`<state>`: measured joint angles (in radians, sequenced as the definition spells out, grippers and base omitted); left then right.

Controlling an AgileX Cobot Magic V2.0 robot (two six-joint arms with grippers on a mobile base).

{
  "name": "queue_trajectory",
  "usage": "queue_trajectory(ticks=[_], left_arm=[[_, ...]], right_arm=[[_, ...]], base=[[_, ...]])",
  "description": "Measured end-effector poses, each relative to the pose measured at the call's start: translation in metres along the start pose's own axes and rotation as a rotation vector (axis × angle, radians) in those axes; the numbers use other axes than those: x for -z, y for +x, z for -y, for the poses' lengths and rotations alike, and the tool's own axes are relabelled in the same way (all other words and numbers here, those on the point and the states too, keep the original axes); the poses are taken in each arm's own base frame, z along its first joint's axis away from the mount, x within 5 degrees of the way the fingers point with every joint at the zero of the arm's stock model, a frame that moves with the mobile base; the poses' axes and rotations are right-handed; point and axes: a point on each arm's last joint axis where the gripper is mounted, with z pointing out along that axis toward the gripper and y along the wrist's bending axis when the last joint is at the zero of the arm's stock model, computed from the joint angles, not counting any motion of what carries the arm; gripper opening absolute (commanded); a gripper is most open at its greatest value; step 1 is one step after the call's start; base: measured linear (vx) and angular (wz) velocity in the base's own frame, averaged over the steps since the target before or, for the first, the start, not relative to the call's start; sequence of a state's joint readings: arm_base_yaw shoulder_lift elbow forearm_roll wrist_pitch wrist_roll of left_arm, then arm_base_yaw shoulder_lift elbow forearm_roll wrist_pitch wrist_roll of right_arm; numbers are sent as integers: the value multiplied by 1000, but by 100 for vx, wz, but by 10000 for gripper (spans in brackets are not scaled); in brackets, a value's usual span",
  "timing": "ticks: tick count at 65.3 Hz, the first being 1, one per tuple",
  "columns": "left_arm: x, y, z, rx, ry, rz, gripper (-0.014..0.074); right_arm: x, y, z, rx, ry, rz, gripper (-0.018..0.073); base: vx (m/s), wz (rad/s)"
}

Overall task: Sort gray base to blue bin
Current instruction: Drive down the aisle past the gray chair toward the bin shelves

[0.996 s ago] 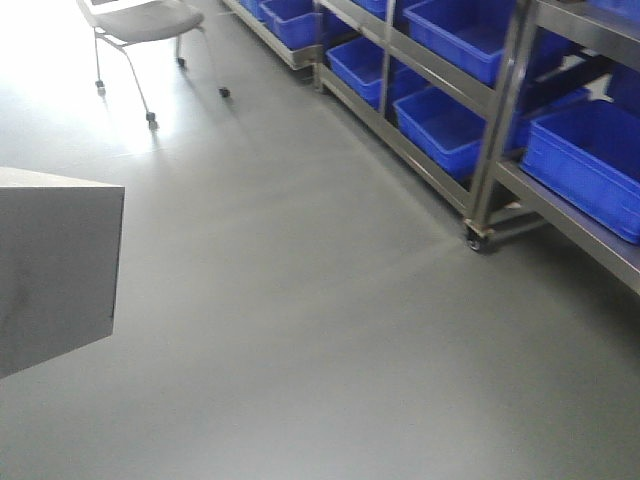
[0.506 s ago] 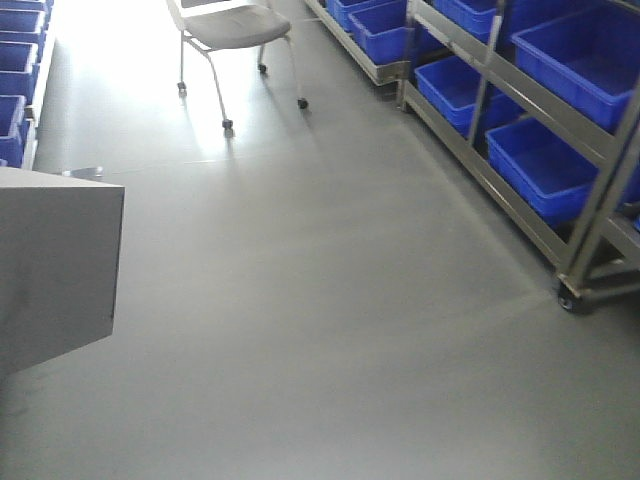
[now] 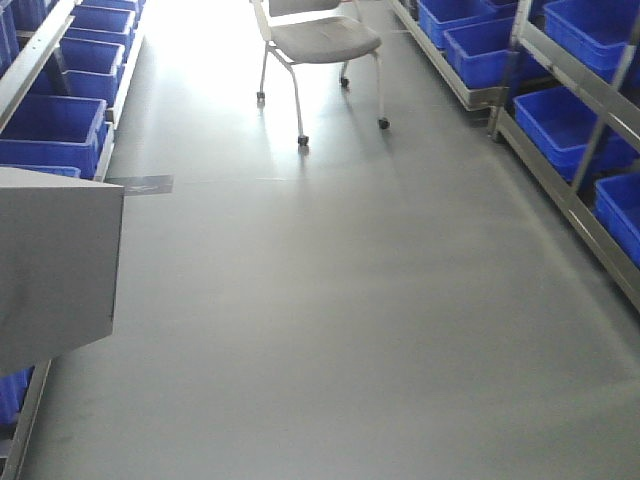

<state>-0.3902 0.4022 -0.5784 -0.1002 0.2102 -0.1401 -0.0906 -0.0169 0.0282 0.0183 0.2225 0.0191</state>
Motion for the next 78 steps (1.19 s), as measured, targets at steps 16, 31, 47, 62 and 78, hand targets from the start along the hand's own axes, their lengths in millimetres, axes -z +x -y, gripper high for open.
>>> queue_trajectory(ticks=[16,31,47,62,78], left_arm=[[0,0,0,0,0,0,-8],[0,0,0,0,0,0,-6],[0,0,0,0,0,0,-6],[0,0,0,0,0,0,-6],[0,0,0,0,0,0,-6]], right_arm=[[0,0,0,0,0,0,-5],[0,0,0,0,0,0,-5],[0,0,0,0,0,0,-5],[0,0,0,0,0,0,-5],[0,0,0,0,0,0,-5]], base=[[41,21],[43,11],[42,6],[41,6],[40,7]])
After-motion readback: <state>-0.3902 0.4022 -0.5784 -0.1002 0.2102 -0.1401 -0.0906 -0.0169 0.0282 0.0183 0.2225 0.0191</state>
